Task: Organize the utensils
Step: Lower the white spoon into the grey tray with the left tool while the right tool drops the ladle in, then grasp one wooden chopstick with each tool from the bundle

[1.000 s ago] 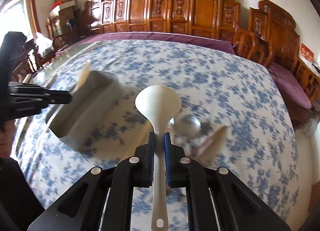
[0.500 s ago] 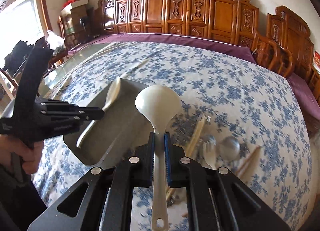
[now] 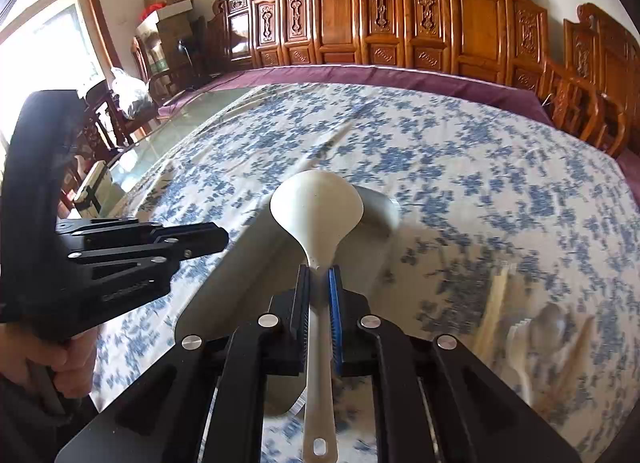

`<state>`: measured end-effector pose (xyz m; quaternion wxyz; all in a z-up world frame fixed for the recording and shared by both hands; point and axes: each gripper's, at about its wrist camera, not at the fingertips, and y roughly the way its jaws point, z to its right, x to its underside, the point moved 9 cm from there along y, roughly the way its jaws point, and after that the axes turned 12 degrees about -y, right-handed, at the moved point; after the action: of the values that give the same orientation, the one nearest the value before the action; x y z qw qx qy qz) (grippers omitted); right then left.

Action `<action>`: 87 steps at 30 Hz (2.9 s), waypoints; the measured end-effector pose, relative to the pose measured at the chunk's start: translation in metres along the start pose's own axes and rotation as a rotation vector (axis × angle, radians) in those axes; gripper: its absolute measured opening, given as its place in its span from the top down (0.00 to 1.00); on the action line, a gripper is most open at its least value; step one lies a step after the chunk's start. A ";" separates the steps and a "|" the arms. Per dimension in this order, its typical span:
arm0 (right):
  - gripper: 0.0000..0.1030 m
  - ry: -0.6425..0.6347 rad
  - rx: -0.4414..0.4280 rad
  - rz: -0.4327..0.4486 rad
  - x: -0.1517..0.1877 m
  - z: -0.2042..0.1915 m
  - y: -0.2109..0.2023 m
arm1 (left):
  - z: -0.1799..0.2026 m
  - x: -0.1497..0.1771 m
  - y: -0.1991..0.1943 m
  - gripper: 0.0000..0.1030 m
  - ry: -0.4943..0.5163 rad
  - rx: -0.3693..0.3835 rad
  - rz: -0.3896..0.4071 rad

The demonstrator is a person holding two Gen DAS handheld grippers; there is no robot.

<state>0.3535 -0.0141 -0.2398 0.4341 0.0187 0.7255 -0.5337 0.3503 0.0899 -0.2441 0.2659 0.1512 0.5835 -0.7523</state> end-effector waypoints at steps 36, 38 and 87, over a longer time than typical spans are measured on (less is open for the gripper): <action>0.87 0.078 0.229 -0.031 0.117 0.126 -0.101 | 0.096 0.028 -0.036 0.59 0.131 0.113 0.056; 0.87 0.087 0.259 -0.040 0.128 0.140 -0.103 | 0.109 0.033 -0.034 0.59 0.145 0.120 0.049; 0.94 0.286 0.386 -0.135 0.191 0.250 -0.088 | 0.231 0.140 0.053 0.59 0.286 0.181 -0.151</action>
<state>0.3438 -0.3329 -0.3108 0.2787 0.1283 0.6636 -0.6822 0.2860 -0.1724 -0.2979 0.1082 0.2357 0.5551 -0.7904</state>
